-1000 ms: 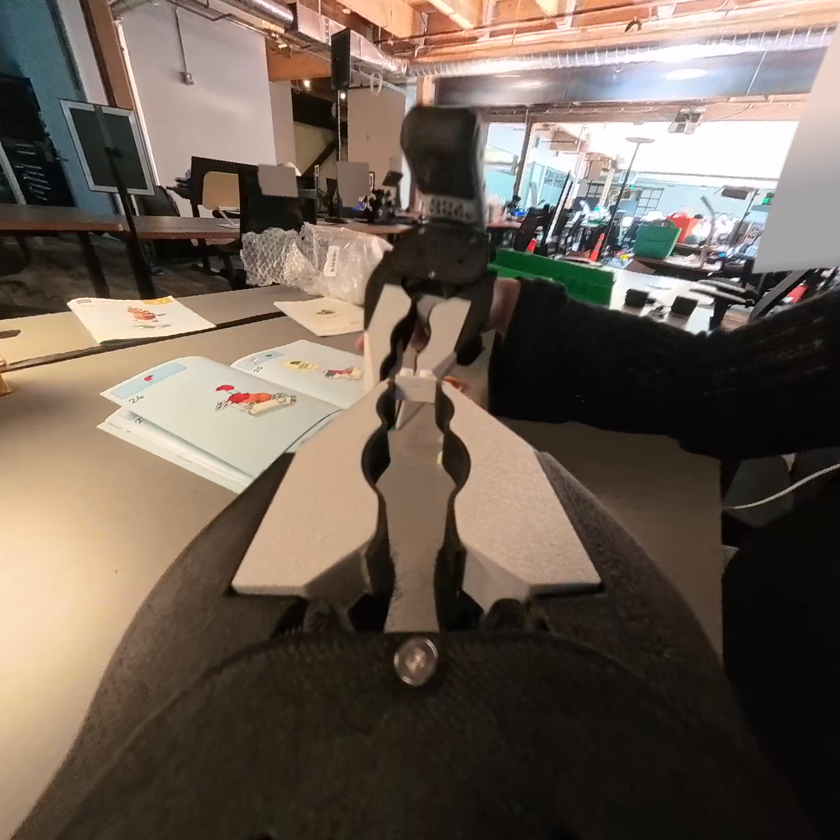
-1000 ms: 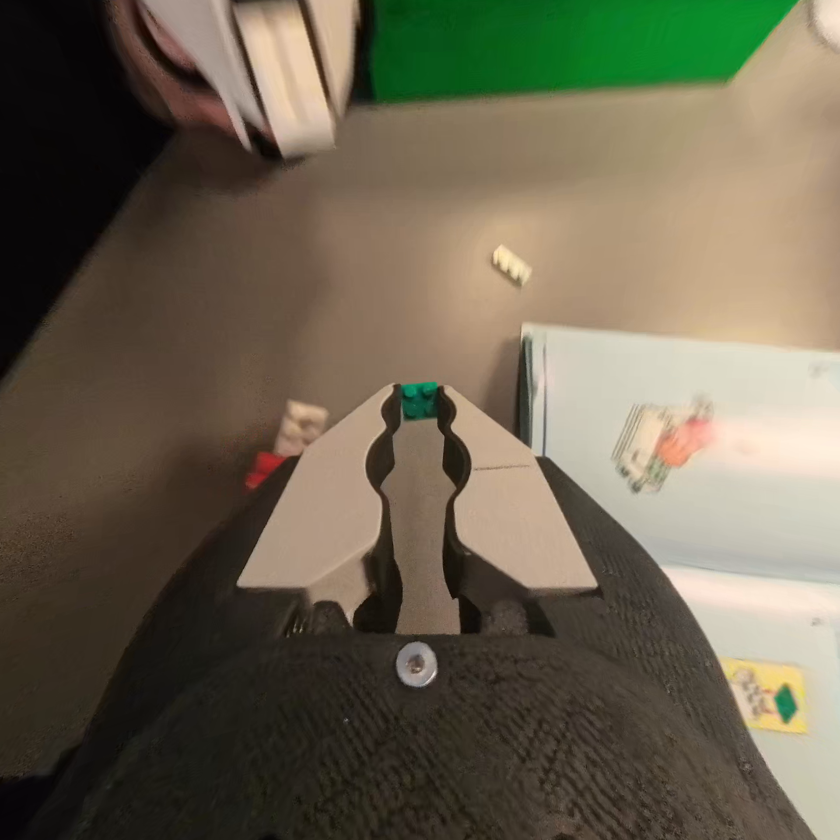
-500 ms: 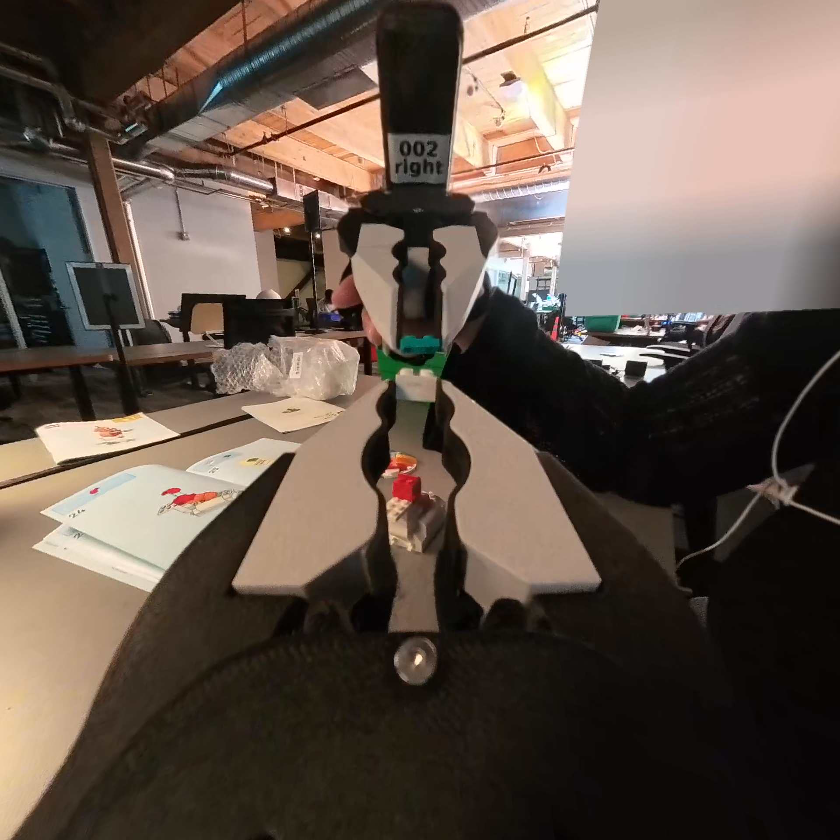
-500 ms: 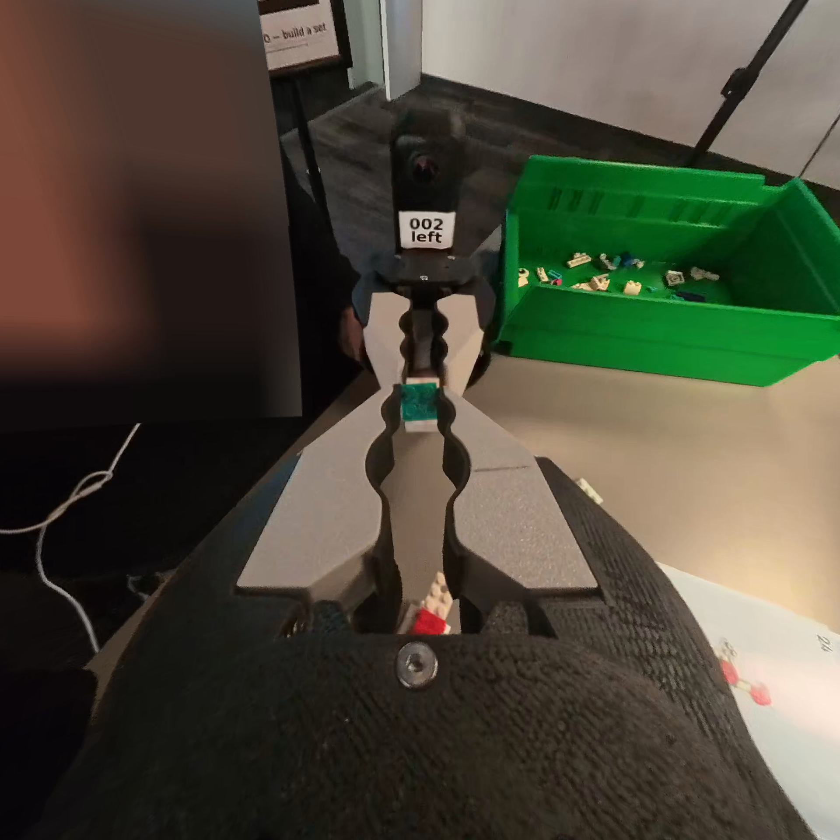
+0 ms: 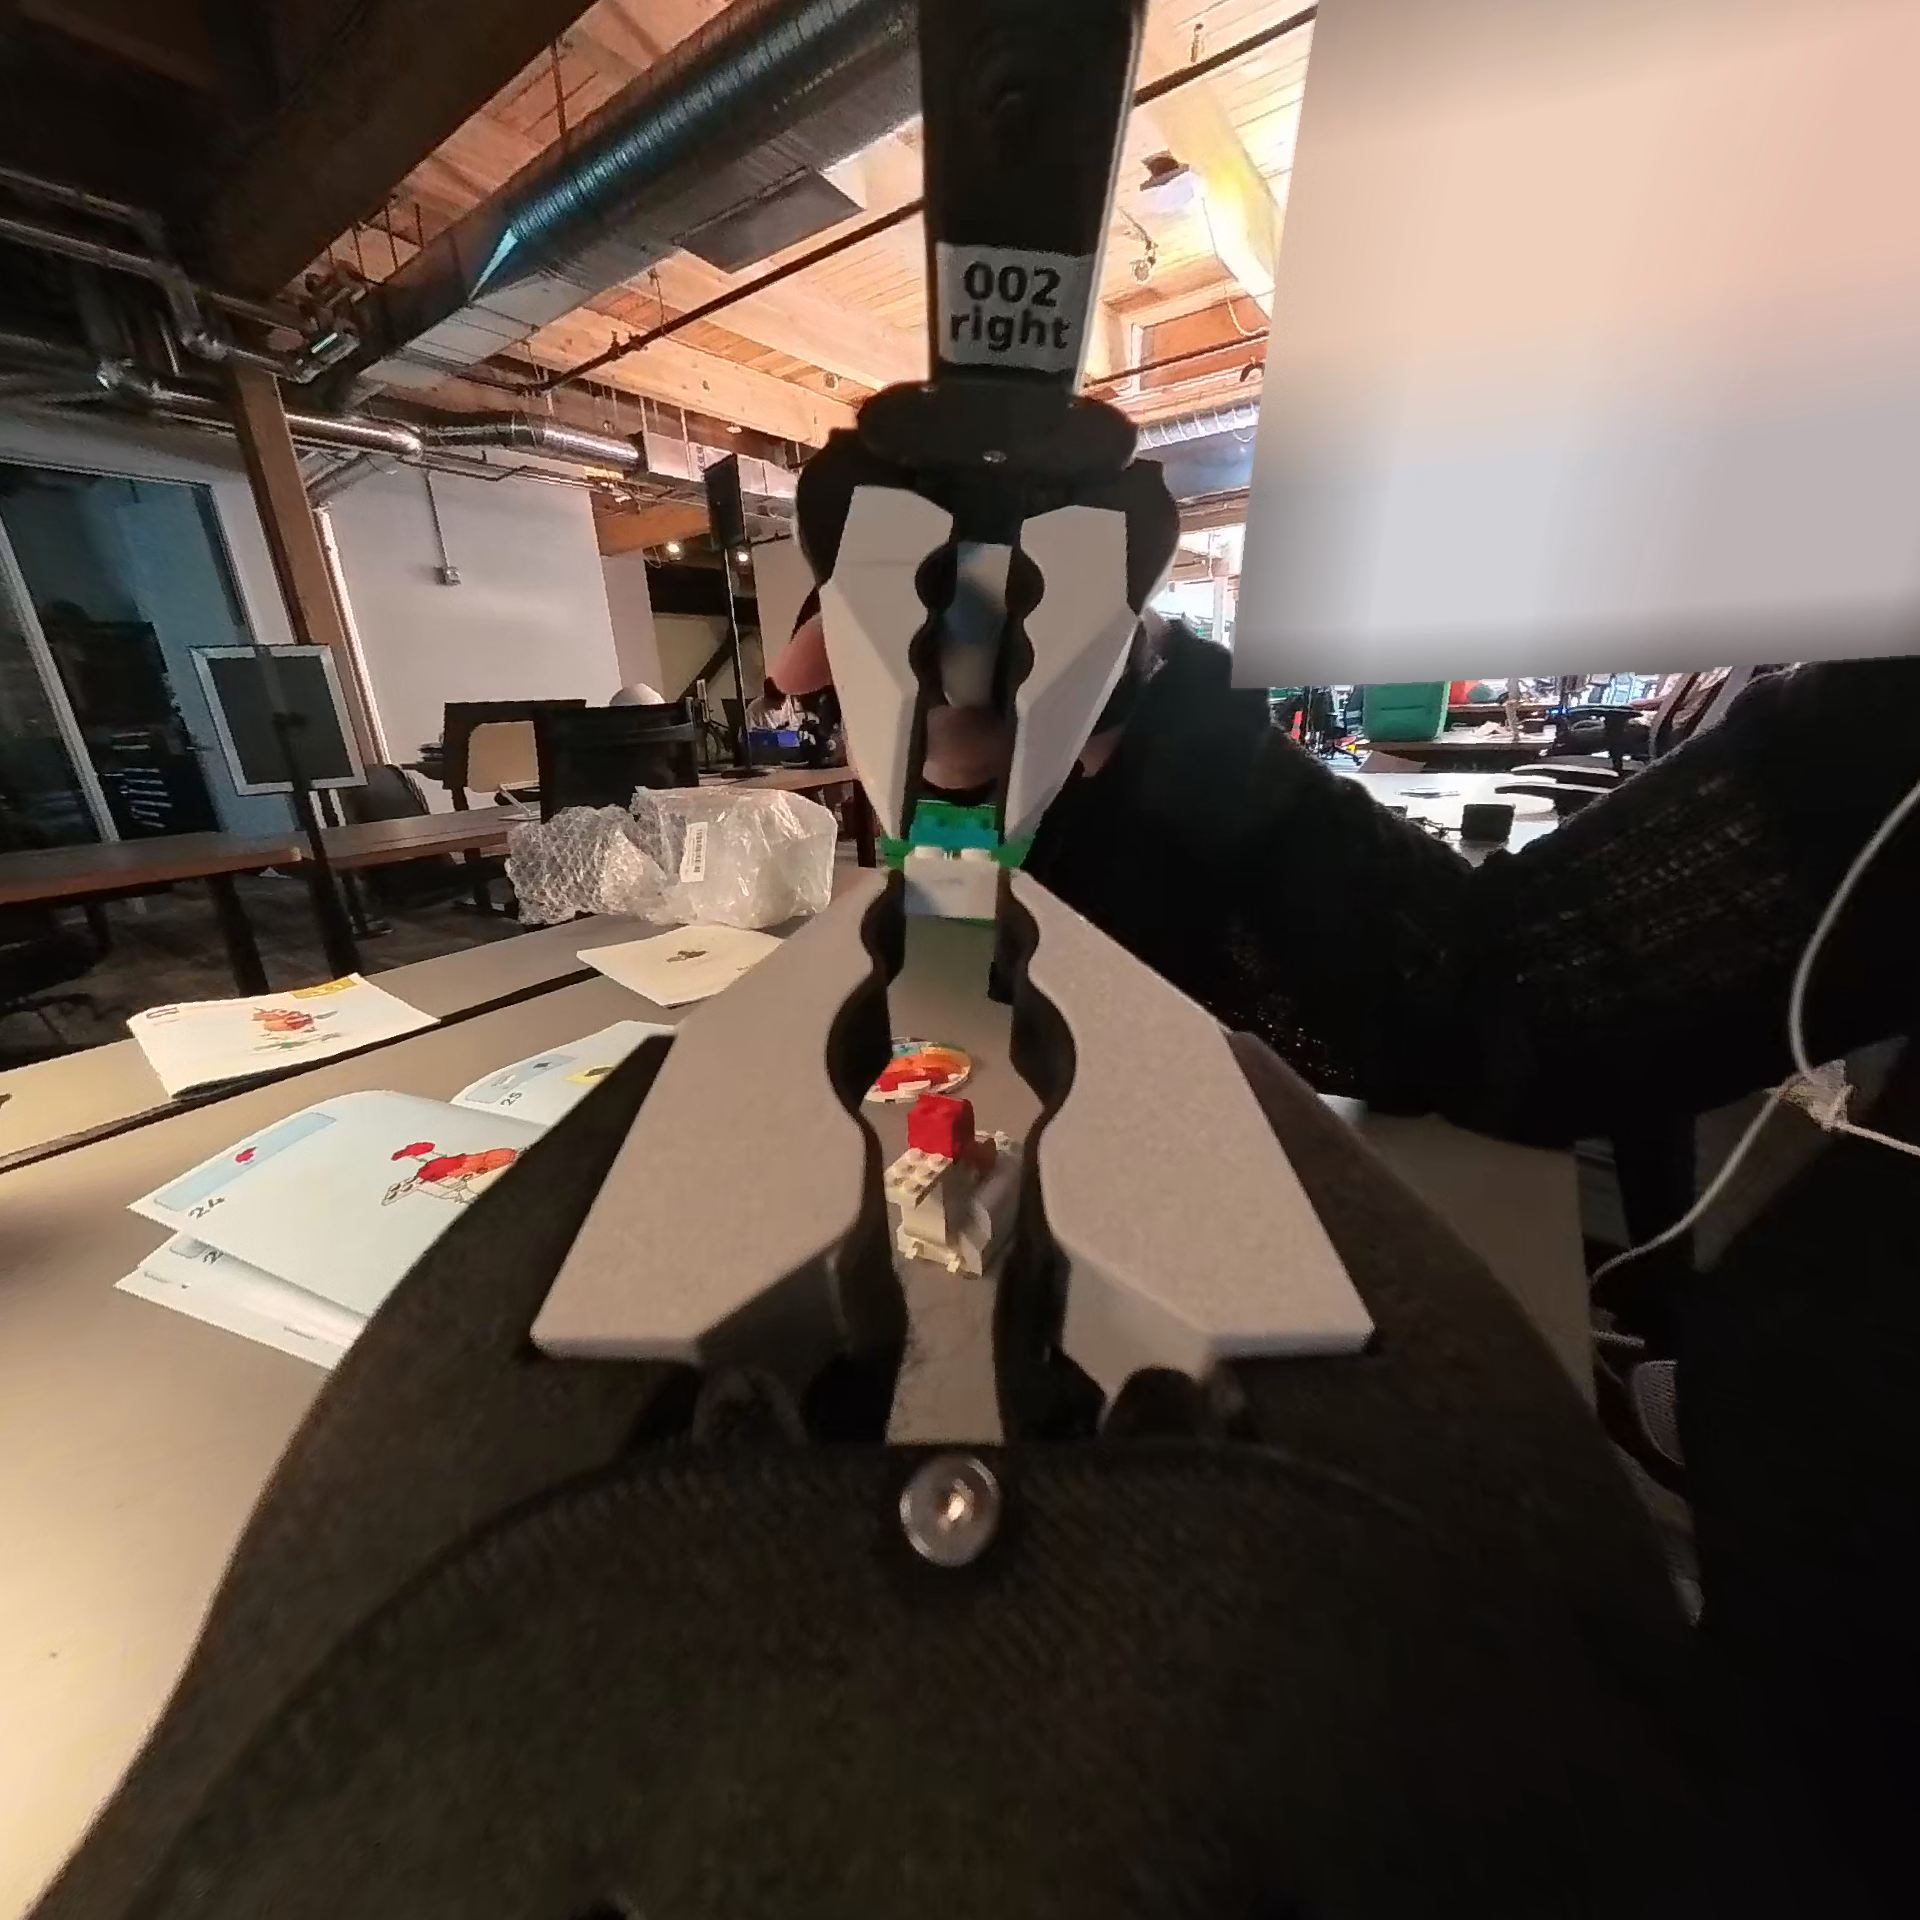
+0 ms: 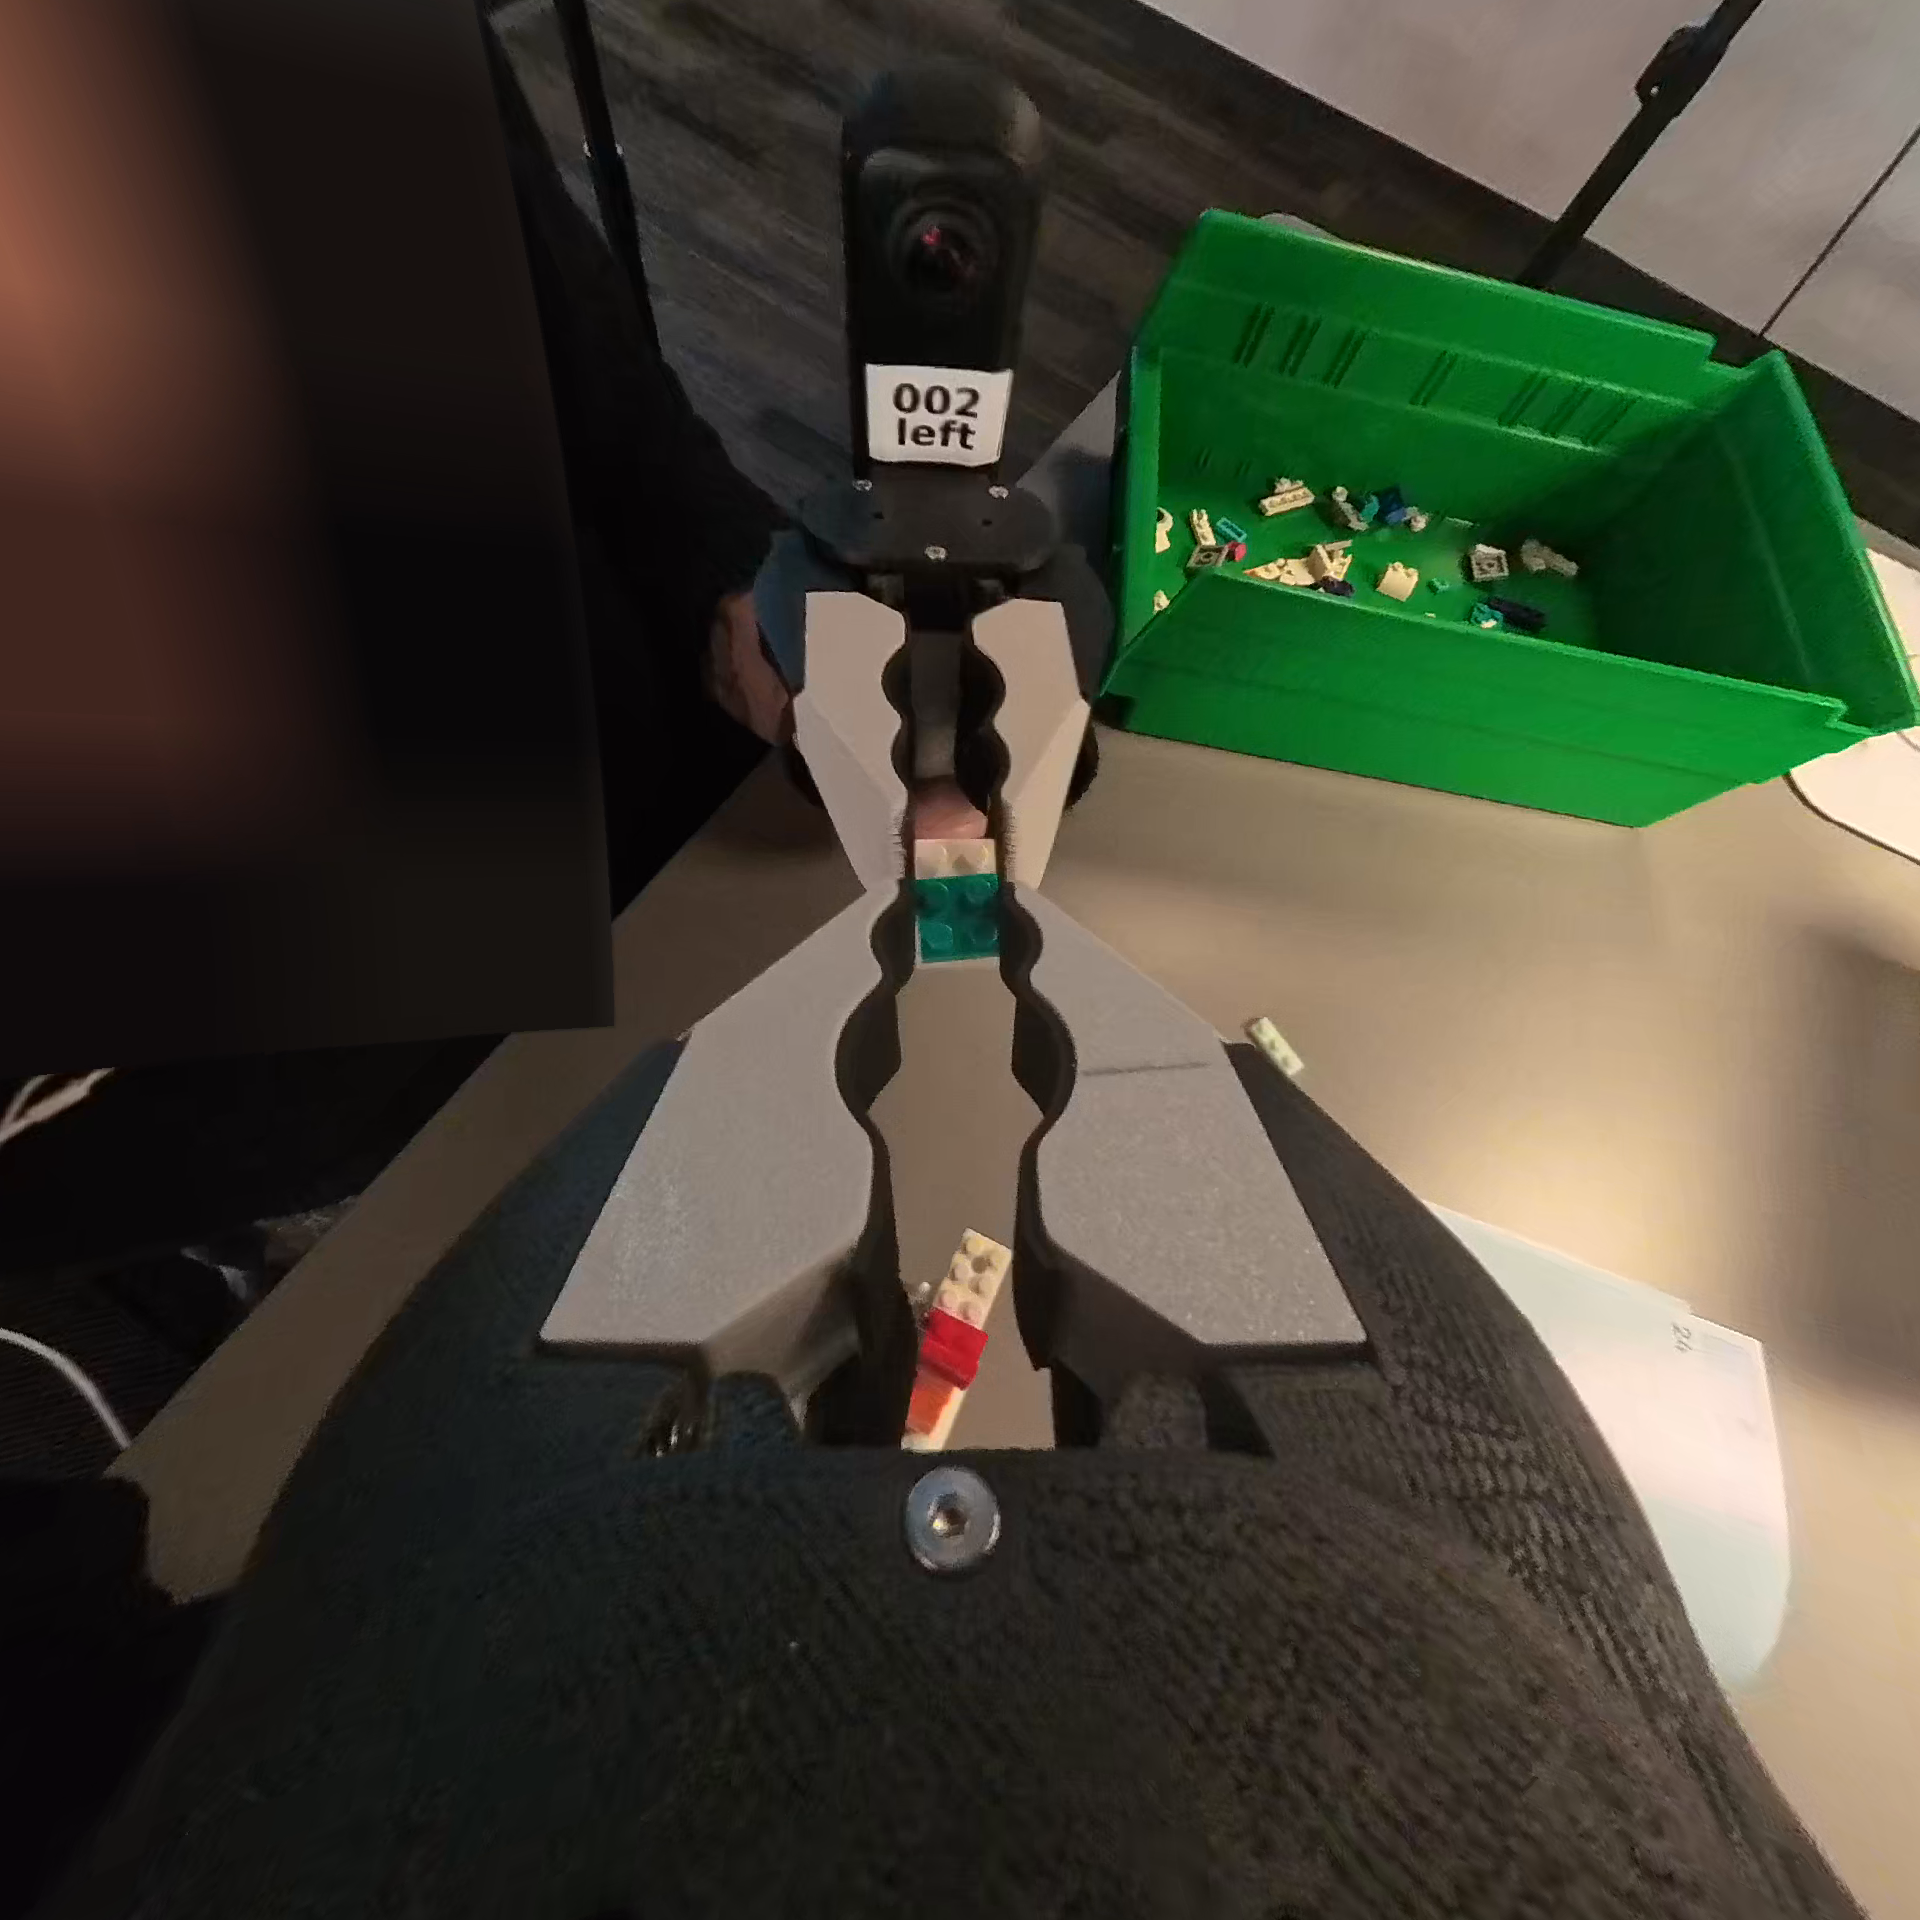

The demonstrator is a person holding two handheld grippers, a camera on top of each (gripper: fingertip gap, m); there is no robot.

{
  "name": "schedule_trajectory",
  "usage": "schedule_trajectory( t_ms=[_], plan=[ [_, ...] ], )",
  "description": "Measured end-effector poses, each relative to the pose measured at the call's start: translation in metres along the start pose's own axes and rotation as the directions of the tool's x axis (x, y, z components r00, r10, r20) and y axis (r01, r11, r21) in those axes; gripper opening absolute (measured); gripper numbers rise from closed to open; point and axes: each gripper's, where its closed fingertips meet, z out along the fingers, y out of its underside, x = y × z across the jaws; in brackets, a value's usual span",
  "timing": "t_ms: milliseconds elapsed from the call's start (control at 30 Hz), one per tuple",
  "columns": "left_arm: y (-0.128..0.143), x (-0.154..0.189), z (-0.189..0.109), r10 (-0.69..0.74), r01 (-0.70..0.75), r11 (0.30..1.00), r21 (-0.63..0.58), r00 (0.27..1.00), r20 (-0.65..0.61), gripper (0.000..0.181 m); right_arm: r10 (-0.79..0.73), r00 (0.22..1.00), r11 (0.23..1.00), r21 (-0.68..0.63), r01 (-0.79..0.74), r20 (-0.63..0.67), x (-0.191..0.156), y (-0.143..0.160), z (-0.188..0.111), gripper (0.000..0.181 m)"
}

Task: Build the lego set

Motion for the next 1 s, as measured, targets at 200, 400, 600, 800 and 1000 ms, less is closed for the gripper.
schedule_trajectory(
  t_ms=[200,400,600,800,1000],
  plan=[
    [0.0,-0.0022,-0.001,-0.01,0.01,1.0,0.003,1.0,0.011,0.015,-0.011,1.0,1.0,-0.003,0.011,-0.017,0.0022,-0.0008,0.0028,0.014],
    [-0.0018,-0.0057,-0.0019,-0.02,0.02,1.0,0.015,0.999,0.027,0.015,-0.028,0.999,1.0,0.004,0.029,-0.045,0.0076,-0.0002,0.0041,0.017],
    [-0.0024,-0.0077,-0.0025,-0.029,0.028,0.999,0.021,0.999,0.034,0.015,-0.039,0.998,0.999,0.011,0.04,-0.053,0.0084,-0.0012,0.004,0.019],
    [-0.0024,-0.0089,-0.0033,-0.034,0.033,0.999,0.023,0.999,0.039,0.015,-0.053,0.997,0.999,0.008,0.053,-0.054,0.0078,-0.0014,0.0047,0.019],
    [-0.0028,-0.0094,-0.004,-0.035,0.034,0.999,0.027,0.998,0.042,0.015,-0.065,0.996,0.998,0.007,0.066,-0.06,0.0075,-0.0019,0.0048,0.019]
  ],
)
